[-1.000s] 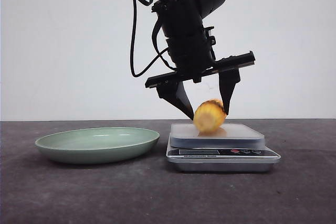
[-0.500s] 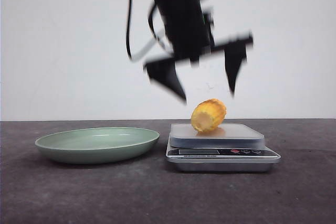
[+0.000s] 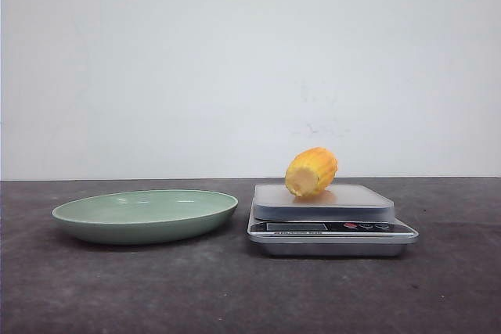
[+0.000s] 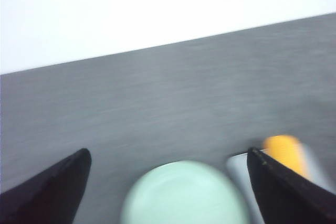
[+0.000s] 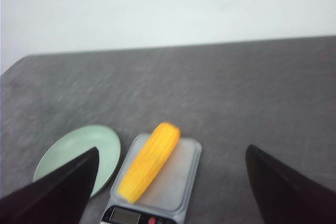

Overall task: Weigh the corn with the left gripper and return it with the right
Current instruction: 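Open the left gripper to release the corn onto the scale, lift away, then lower the right gripper onto the corn on the scale and grasp it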

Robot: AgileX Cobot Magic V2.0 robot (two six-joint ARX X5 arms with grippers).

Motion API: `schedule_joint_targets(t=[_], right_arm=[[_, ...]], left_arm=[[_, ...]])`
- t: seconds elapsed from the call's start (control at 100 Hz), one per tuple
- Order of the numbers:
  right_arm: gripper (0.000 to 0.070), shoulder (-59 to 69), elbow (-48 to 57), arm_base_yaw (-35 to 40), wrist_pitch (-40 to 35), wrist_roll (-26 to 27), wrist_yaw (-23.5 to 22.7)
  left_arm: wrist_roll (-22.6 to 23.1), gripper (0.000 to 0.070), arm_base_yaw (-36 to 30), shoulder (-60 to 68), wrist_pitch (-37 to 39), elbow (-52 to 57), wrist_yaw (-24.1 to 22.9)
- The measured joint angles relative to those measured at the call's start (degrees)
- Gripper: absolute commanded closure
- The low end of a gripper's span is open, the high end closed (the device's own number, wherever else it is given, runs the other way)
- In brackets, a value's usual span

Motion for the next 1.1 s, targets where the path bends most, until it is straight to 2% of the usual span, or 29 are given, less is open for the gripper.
schedule_joint_targets(t=[0.23, 0.44, 0.57, 0.77, 0.91, 1.1], right_arm=[[0.0155, 9.4, 0.0, 5.0, 3.7, 0.0, 0.0], [0.0155, 19.0, 0.0, 11.2, 11.5, 1.1, 0.7], [0.0154, 26.3, 0.0, 16.0, 16.2, 2.3, 4.9], [0.0141, 38.3, 0.0, 22.5, 22.0, 4.3, 10.8], [0.0132, 44.6, 0.0, 23.7, 24.4, 5.9, 14.7], [0.0133, 50.4, 0.0, 23.6, 25.9, 8.0, 15.3]], left_arm=[[-1.2, 0.014, 0.7, -18.5, -11.6, -1.5, -10.3], [-9.2, 0.014, 0.6, -33.3, -23.4, -1.5, -14.6], [-14.5, 0.014, 0.7, -39.4, -27.8, -4.7, -18.0], [-19.5, 0.0141, 0.7, -46.9, -27.9, -16.5, -17.2], [-22.6, 0.0144, 0.7, -53.2, -27.9, -24.8, -15.0], [-24.0, 0.0144, 0.7, -55.9, -27.9, -32.0, -10.9]])
